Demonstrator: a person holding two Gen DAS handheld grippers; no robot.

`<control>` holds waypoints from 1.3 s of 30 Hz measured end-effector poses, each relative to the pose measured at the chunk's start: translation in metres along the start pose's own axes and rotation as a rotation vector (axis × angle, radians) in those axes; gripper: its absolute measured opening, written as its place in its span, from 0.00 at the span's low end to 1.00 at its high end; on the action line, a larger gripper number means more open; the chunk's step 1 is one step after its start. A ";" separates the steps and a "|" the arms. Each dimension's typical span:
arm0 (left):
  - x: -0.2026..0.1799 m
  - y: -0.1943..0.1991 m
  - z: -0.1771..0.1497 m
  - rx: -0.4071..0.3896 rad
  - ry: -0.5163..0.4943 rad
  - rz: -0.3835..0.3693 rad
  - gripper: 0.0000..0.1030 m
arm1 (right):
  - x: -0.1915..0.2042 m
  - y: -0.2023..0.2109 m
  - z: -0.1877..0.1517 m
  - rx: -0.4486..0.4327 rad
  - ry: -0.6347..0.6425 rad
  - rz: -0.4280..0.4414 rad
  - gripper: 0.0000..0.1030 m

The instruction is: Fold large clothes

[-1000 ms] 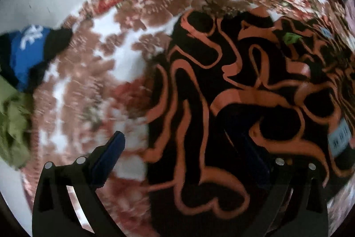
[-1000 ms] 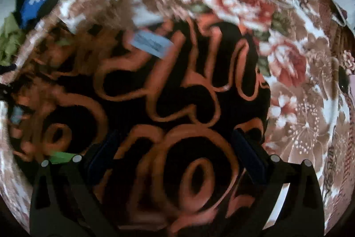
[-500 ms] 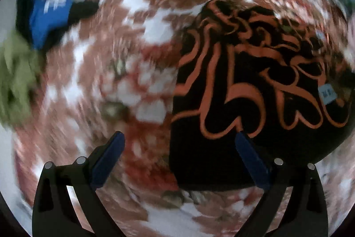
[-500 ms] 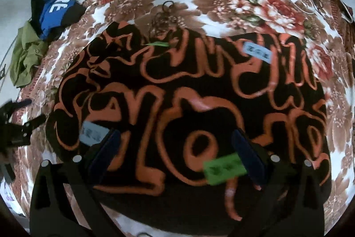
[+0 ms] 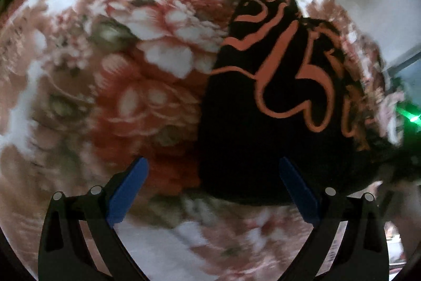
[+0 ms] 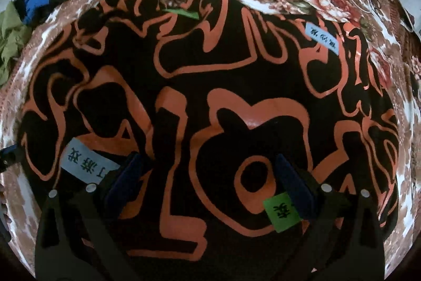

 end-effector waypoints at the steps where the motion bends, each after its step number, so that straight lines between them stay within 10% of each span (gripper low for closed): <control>1: -0.003 -0.002 -0.002 0.000 0.000 -0.017 0.95 | 0.000 -0.001 0.000 0.002 0.003 -0.002 0.96; 13: -0.025 -0.030 -0.018 -0.015 0.181 -0.288 0.95 | -0.002 -0.011 -0.001 -0.001 0.008 0.021 0.97; 16: -0.024 -0.033 -0.021 -0.015 0.145 -0.145 0.94 | -0.003 -0.011 -0.002 -0.005 0.004 0.032 0.97; 23: -0.026 -0.038 -0.031 -0.092 0.200 -0.080 0.96 | -0.006 -0.010 -0.004 -0.019 -0.019 0.047 0.97; 28: -0.049 -0.042 -0.019 -0.082 0.238 -0.256 0.94 | -0.004 -0.012 -0.005 -0.023 -0.001 0.034 0.97; 32: -0.058 -0.048 -0.014 -0.039 0.210 -0.310 0.46 | -0.004 -0.012 -0.004 -0.018 0.008 0.032 0.97; 39: -0.064 -0.025 -0.012 -0.064 0.146 -0.315 0.35 | -0.021 0.036 -0.012 -0.084 -0.013 -0.052 0.96</control>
Point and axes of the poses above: each gripper's, at about its wrist camera, not at the fingertips, and y roughly against the way its jaws point, x to its left, z to its top, the point moved 4 cm from there along -y, roughly the way its jaws point, and after that the axes turned 14 degrees about y, right-handed, at the moved point
